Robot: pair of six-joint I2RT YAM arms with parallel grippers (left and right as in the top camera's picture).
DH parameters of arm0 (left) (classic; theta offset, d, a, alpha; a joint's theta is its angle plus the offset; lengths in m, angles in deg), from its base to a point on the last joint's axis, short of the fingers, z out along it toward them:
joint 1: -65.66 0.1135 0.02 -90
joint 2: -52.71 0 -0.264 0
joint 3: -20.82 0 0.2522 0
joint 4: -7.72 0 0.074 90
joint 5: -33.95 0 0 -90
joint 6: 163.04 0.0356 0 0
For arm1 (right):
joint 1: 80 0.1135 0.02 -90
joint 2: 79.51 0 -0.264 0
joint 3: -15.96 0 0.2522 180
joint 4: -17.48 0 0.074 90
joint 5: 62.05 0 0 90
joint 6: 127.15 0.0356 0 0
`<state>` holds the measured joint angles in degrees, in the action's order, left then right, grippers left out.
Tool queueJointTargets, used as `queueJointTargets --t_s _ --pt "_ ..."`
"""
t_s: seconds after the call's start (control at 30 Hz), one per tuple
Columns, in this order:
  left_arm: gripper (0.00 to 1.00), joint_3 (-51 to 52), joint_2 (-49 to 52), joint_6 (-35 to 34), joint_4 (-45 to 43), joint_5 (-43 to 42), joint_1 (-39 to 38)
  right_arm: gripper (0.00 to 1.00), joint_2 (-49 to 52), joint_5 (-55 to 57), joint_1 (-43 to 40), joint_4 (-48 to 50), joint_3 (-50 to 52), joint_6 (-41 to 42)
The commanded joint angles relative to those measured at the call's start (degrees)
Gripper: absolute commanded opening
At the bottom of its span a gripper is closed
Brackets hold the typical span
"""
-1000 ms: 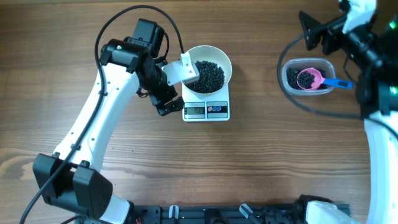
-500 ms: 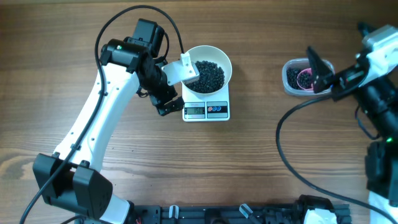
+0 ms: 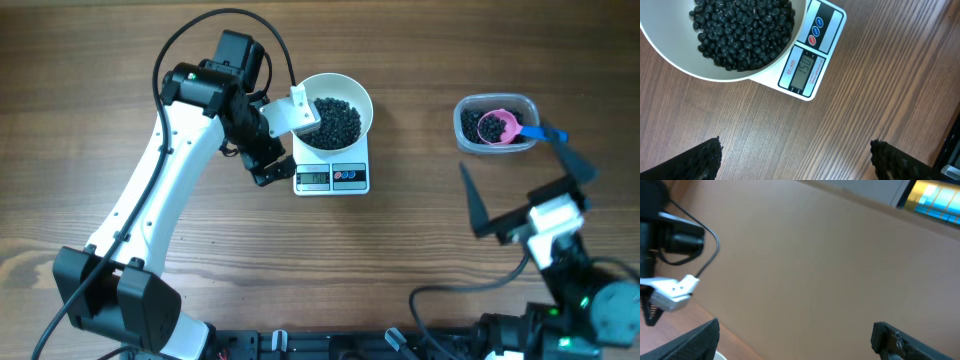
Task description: Scoop item into bowl and weigh 150g on scale
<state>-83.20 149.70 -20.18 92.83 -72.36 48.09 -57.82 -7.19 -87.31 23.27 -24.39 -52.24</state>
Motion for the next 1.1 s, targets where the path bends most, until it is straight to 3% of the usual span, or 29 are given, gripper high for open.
queueJointTargets --t_s 0.0,0.27,0.43,0.8,0.9,1.07 --pt "1.00 0.3 0.7 0.7 0.0 -0.1 0.1 1.00 -6.6 3.1 1.7 3.2 6.5 0.1" --pt "1.00 0.3 0.7 0.7 0.0 -0.1 0.1 1.00 -21.5 7.8 2.4 5.6 17.3 1.7" --pt "1.00 0.3 0.7 0.7 0.0 -0.1 0.1 1.00 -21.5 30.1 4.7 6.2 20.6 25.8" --pt "1.00 0.3 0.7 0.7 0.0 -0.1 0.1 1.00 -21.5 34.0 7.1 10.0 26.3 27.3" --pt "1.00 0.3 0.7 0.7 0.0 -0.1 0.1 1.00 -21.5 34.0 7.1 4.2 26.3 27.1" --pt "1.00 0.3 0.7 0.7 0.0 -0.1 0.1 1.00 -21.5 34.0 7.1 -18.5 26.3 27.2"
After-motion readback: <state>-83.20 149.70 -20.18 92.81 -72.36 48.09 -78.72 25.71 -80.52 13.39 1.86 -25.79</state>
